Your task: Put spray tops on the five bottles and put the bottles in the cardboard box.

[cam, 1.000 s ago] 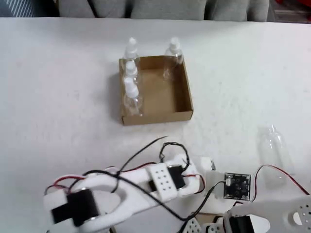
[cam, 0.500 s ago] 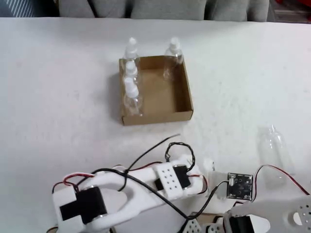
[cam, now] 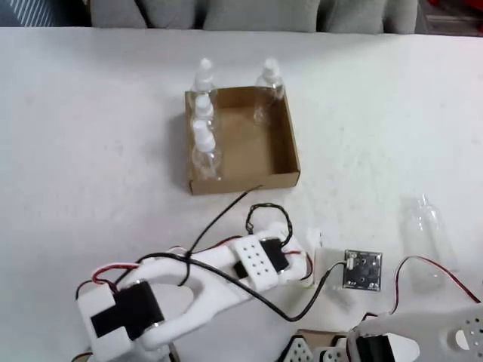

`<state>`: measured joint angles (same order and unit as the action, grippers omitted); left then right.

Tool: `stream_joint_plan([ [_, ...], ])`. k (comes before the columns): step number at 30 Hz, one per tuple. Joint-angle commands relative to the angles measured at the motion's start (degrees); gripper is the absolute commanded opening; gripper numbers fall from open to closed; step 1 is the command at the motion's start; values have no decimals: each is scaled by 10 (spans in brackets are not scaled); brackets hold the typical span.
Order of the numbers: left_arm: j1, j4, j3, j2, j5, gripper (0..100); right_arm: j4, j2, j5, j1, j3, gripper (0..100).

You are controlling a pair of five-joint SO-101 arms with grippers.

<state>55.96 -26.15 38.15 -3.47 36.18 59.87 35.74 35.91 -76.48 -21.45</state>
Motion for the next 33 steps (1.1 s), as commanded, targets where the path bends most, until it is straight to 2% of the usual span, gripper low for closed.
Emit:
stream_joint_plan([
  [1,-7,30,-31,1,4,196,7,-7,5,0,-24,170],
  [6,-7,48,-62,-41,4,199,7,-7,5,0,-23,170],
  [11,-9,-40,-135,-82,5,196,7,-7,6,1,-23,170],
  [15,-7,-48,-136,-84,5,191,7,-7,6,0,-24,170],
  [20,-4,-50,-135,-84,5,9,7,-7,6,0,-24,170],
  [22,3,-56,-135,-84,5,51,7,-7,6,0,-24,170],
  [26,6,-73,-135,-84,6,18,7,-7,6,0,-24,170],
  [33,0,-75,-135,-84,1,20,7,-7,6,0,-24,170],
])
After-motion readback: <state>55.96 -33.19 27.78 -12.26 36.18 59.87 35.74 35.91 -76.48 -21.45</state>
